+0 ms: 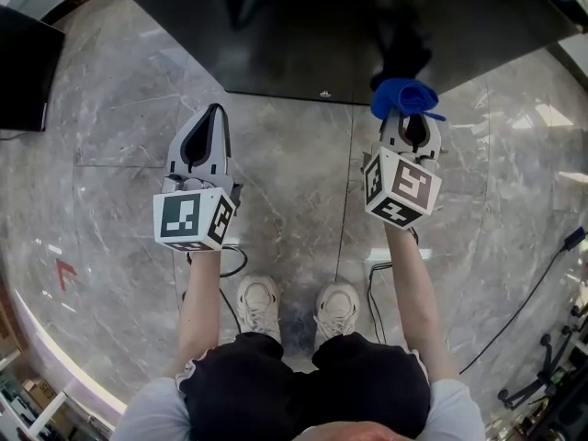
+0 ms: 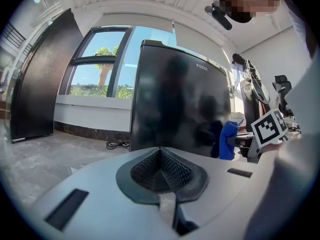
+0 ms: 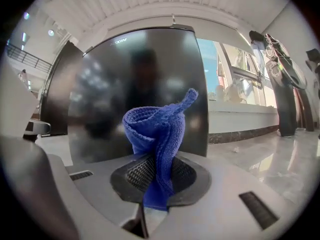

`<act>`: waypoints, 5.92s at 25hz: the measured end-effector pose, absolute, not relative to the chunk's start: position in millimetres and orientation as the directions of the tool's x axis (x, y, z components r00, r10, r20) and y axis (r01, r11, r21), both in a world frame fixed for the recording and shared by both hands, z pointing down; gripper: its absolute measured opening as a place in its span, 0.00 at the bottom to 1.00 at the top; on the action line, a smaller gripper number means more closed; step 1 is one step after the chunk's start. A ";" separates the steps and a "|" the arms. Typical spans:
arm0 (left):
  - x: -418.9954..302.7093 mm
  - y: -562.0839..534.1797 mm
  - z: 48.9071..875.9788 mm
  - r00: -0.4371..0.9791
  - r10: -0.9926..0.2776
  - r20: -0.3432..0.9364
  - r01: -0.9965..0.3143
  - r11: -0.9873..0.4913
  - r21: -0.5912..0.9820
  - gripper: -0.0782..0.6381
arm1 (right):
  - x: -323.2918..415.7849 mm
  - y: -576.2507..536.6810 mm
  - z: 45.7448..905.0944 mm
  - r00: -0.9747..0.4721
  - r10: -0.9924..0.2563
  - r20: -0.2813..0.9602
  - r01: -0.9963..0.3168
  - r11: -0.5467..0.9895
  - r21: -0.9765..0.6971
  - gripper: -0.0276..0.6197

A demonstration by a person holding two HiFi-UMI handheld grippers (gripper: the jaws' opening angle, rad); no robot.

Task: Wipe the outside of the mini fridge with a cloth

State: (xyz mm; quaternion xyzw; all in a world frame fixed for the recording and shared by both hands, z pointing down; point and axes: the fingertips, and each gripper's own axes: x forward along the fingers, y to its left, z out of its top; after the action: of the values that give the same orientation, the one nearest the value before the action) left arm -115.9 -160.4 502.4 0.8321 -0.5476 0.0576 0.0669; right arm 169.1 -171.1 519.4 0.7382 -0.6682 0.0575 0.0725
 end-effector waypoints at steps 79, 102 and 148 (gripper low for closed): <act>-195.1 -159.6 549.7 0.339 -0.916 0.212 -0.940 -0.338 0.044 0.12 | -99.2 -218.8 602.1 -0.344 -0.905 0.252 -0.933 0.360 0.020 0.15; -133.5 -142.3 544.2 0.411 -0.884 0.222 -0.911 -0.404 0.077 0.12 | 78.3 -182.8 590.7 -0.075 -0.963 0.257 -0.995 0.089 0.042 0.15; -75.3 -139.9 520.3 0.484 -0.859 0.165 -0.874 -0.483 0.051 0.12 | 250.0 -137.4 538.7 0.264 -0.933 0.245 -0.950 -0.296 -0.102 0.15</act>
State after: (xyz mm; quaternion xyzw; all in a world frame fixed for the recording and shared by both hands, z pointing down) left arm -75.3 -139.9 520.3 0.8590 -0.5046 0.0585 0.0641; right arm 250.0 -137.4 538.7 0.7943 -0.5925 0.1300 0.0327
